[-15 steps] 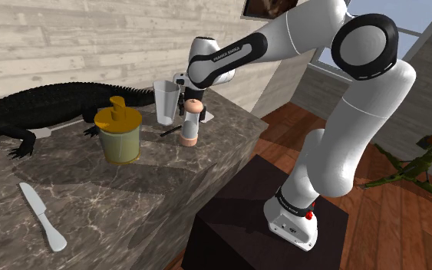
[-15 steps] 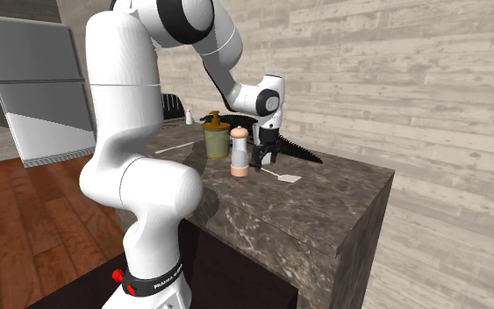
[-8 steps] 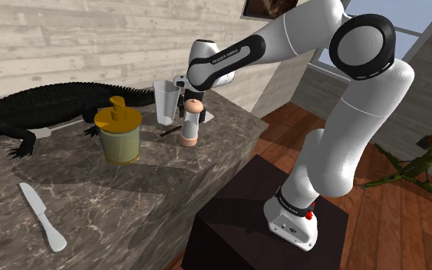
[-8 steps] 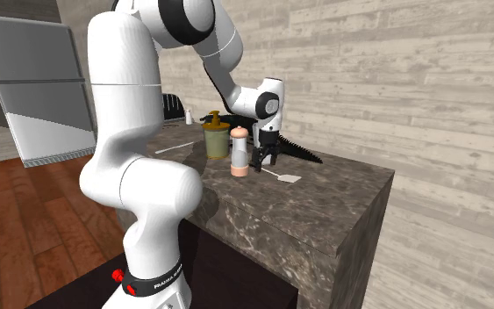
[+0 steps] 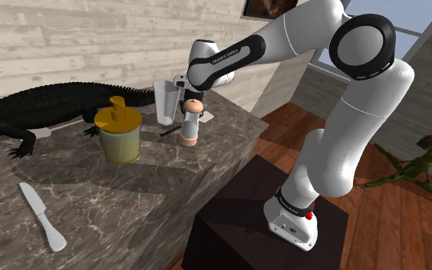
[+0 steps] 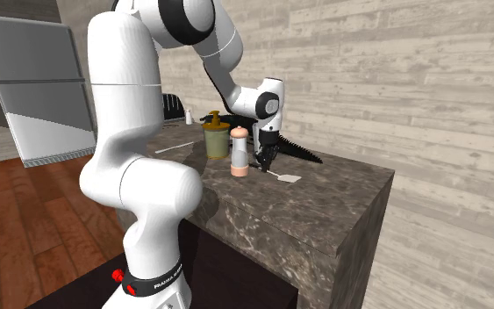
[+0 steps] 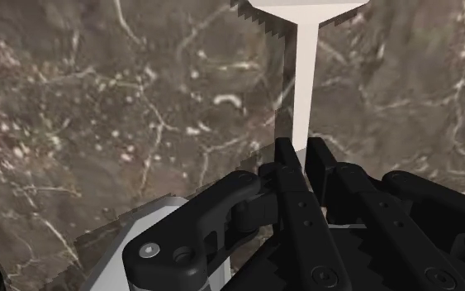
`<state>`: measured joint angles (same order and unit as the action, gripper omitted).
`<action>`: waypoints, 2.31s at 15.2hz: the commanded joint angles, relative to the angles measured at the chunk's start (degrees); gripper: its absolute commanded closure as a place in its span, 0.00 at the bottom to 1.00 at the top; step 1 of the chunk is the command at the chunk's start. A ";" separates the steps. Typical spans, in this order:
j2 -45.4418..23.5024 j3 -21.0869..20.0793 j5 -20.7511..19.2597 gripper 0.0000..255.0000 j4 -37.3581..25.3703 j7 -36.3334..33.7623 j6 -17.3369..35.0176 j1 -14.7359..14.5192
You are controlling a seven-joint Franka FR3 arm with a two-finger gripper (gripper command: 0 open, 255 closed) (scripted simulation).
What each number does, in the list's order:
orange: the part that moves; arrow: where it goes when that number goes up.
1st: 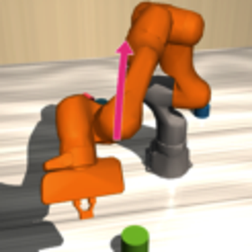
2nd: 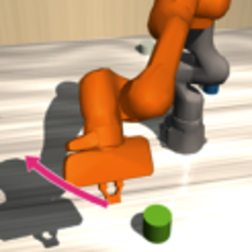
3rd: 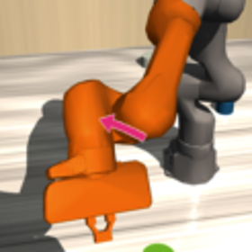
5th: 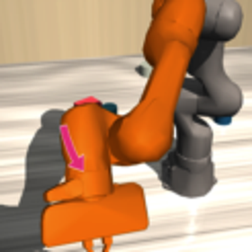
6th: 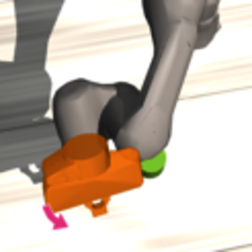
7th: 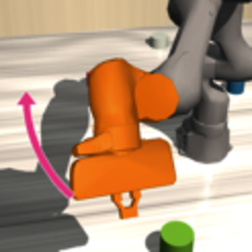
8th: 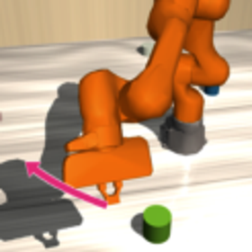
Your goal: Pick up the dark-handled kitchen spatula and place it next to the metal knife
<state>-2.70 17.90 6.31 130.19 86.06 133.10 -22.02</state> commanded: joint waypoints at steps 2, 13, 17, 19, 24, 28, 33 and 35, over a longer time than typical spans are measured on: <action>0.00 0.00 0.00 1.00 0.00 0.00 0.00 0.00; 4.51 0.03 -2.35 1.00 -3.28 -2.02 -7.46 -0.06; 5.96 -0.04 -3.02 1.00 -4.94 -2.64 -10.48 -0.06; 6.57 -0.09 -3.28 1.00 -5.80 -2.90 -11.91 -0.06; 8.95 -4.09 -3.73 1.00 -2.99 -10.37 -11.00 -3.29; 9.78 -7.41 -3.62 1.00 -1.93 -16.20 -10.47 -5.87; 9.52 -11.58 -3.21 1.00 -2.08 -23.33 -9.99 -9.10; 9.01 -13.19 -3.04 1.00 -2.60 -26.14 -9.87 -10.40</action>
<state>6.89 5.46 3.13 128.03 61.31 123.04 -31.79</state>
